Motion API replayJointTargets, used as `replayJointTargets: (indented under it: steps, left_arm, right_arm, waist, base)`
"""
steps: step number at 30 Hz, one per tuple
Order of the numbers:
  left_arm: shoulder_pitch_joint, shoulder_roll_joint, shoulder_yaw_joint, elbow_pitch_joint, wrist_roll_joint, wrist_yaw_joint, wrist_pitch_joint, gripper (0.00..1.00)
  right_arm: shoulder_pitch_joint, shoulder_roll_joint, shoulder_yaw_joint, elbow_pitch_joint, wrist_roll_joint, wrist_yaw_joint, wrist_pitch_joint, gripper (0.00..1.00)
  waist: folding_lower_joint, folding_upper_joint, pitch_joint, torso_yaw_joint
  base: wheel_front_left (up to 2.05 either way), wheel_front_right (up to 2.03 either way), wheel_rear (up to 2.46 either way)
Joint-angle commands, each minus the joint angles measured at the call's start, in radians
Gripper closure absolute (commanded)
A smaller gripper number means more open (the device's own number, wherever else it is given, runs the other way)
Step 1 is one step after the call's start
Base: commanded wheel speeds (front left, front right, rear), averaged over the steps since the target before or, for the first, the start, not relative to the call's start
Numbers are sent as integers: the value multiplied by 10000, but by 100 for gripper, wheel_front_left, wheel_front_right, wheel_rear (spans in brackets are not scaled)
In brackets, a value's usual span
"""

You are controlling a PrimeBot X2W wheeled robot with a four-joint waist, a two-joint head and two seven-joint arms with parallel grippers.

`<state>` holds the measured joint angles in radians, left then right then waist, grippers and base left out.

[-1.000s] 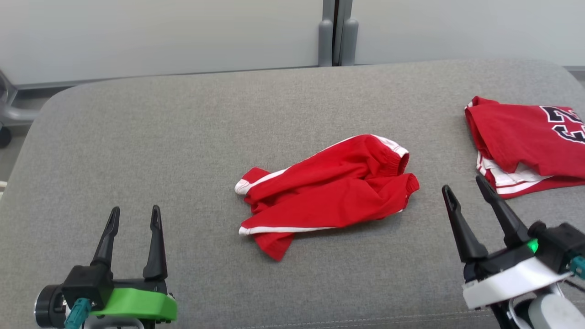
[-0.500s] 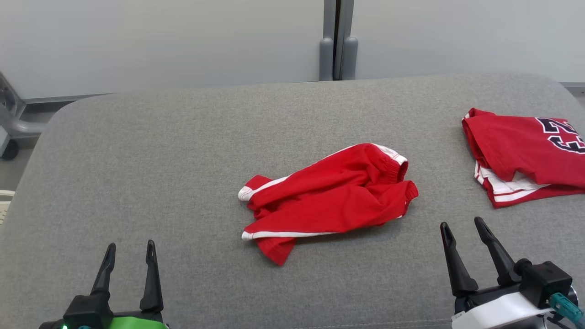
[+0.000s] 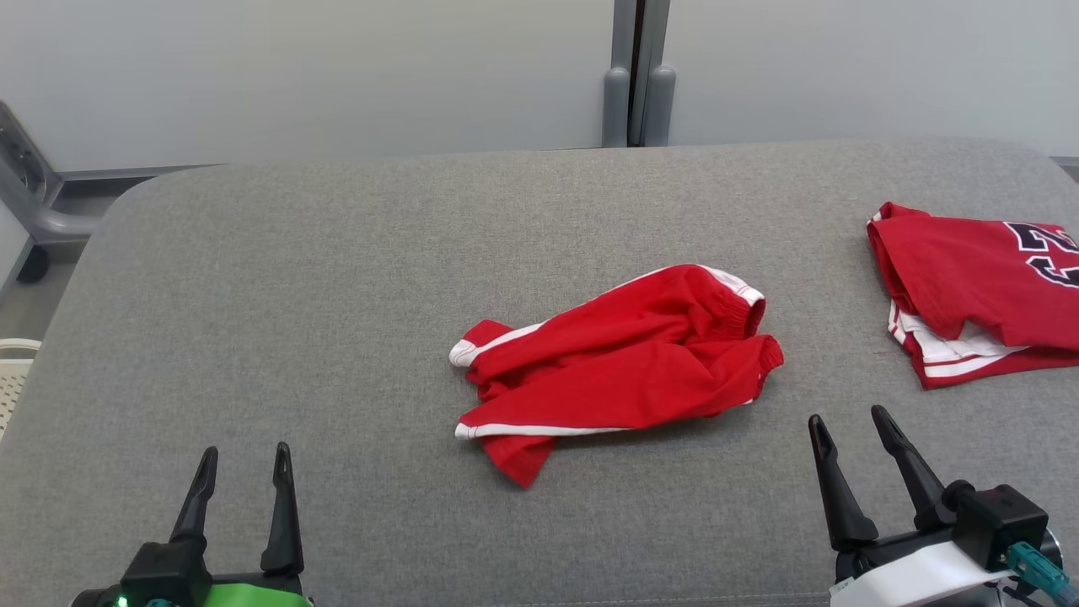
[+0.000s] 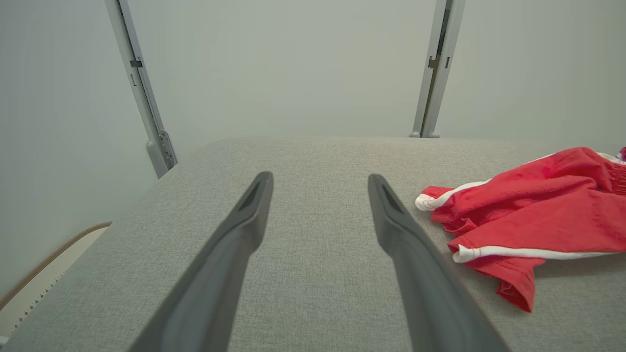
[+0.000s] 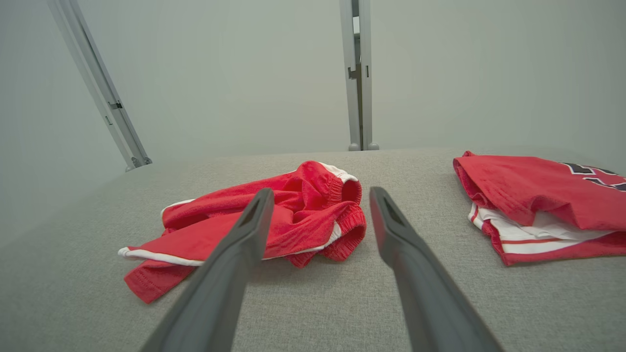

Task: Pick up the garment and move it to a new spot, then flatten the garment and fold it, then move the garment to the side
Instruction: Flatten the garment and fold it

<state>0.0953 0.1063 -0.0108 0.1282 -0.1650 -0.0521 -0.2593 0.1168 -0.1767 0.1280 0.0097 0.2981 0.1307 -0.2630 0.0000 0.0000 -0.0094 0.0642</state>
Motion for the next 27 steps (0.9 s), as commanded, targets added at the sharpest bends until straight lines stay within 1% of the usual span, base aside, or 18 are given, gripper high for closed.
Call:
replayJointTargets:
  steps: [1, 7, 11, 14, 17, 21, 22, 23, 27]
  left_arm:
    - [-109, 50, -26, -29, -30, 44, -30, 0]
    - [-239, 46, -102, -37, -81, 70, -32, 0]
    - [-436, -14, -264, -115, -100, 2, -23, 0]
    - [-702, -93, -441, -152, -162, -85, -24, 0]
    - [-1065, -161, -682, -108, -187, -148, -31, 0]
    - [-1597, -300, -1038, 43, -285, -250, -45, 0]
    - [-1717, -341, -1088, 65, -303, -263, -46, 0]
    - [-1717, -341, -1088, 65, -303, -263, -46, 0]
    - [-2020, -468, -1306, 89, -490, -277, -42, 0]
  right_arm:
    - [-12, -79, 25, 42, -47, -1, -39, 0]
    - [-157, -253, 146, 189, 24, -1, -39, 0]
    - [-495, -786, 542, 597, -25, -1, 28, 0]
    - [-1159, -1462, 1089, 876, -158, -1, 222, 0]
    - [-1942, -2272, 1925, 1115, -200, -1, 525, 0]
    - [-3006, -3311, 3118, 1555, 25, -3, 984, 0]
    - [-3211, -3529, 3413, 1630, 82, -1, 1048, 0]
    - [-3211, -3529, 3413, 1630, 82, -1, 1048, 0]
    - [-3925, -4487, 4557, 1908, 318, -3, 1458, 0]
  waist:
    - [0, 0, 2, 15]
    - [0, 0, 53, 114]
    - [0, 0, 238, 267]
    - [0, 0, 521, 432]
    - [0, 0, 894, 696]
    - [0, 0, 1355, 1193]
    - [0, 0, 1450, 1320]
    - [0, 0, 1450, 1320]
    - [0, 0, 1806, 1780]
  base:
    - [0, 0, 0]
    - [0, 0, 0]
    - [0, 0, 0]
    - [0, 0, 0]
    - [0, 0, 0]
    - [0, 0, 0]
    - [0, 0, 0]
    - [0, 0, 0]
    - [0, 0, 0]
